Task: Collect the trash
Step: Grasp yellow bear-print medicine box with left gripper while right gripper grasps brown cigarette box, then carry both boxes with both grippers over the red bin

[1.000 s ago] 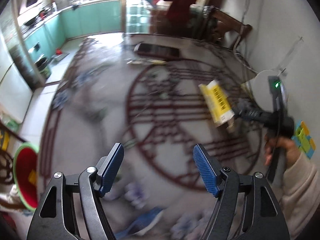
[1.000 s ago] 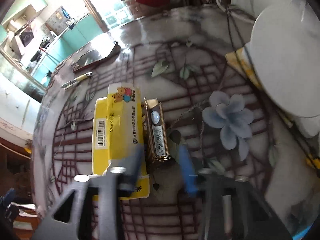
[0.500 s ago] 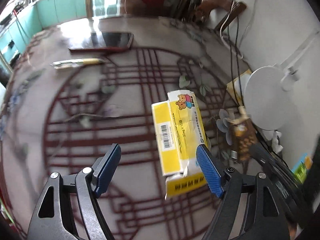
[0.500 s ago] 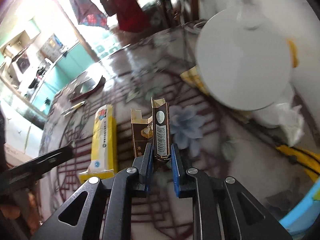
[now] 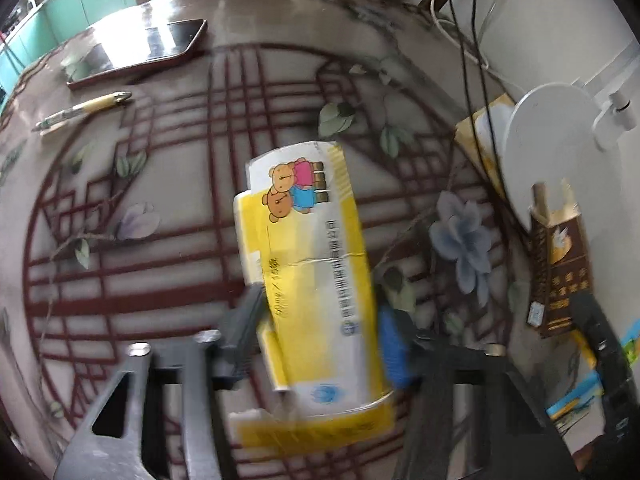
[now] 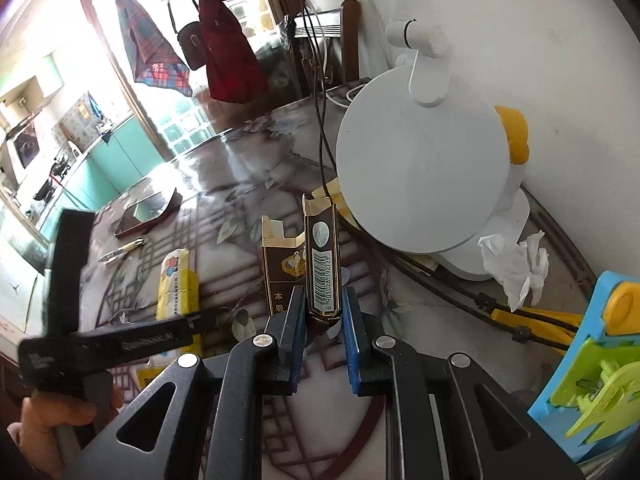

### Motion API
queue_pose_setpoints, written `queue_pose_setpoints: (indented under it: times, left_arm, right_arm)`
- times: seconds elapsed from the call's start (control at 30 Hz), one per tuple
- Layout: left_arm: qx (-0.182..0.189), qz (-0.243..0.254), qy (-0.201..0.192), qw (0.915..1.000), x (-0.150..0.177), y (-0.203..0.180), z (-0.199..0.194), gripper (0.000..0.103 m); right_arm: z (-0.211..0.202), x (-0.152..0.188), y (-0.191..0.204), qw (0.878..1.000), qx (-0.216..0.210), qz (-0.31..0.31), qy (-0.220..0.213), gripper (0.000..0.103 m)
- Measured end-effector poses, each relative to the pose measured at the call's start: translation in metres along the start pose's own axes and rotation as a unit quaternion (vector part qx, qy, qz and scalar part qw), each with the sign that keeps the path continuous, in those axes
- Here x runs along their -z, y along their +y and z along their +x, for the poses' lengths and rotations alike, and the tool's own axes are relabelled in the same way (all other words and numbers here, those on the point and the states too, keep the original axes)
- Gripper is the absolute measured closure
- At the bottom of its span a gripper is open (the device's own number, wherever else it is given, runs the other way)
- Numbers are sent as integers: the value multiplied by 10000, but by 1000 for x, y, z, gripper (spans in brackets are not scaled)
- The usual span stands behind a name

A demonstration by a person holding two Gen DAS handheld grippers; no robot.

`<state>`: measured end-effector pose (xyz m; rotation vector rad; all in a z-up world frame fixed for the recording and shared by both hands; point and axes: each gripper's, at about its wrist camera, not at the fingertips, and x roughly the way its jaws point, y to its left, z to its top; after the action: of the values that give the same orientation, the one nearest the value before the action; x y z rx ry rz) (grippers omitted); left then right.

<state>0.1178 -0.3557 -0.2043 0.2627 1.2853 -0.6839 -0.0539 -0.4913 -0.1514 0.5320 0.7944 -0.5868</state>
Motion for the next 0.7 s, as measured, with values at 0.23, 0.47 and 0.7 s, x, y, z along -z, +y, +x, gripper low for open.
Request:
queue_pose_setpoints:
  times: [0.23,0.47,0.7]
  left_arm:
    - [-219,235,-456,9984,22,12,-40,64]
    - [-641,261,-800,9944,67,42,-93,64]
    - [-981,-43,-1188,9881,106,70,-141,64]
  right_arm:
    - [-6,-1,22,9996,-195,-194,-54,88]
    - [-25,8,50,9976,-475,-503,-9,88]
    - [-41,28,80,9936,-699,-878,153,88]
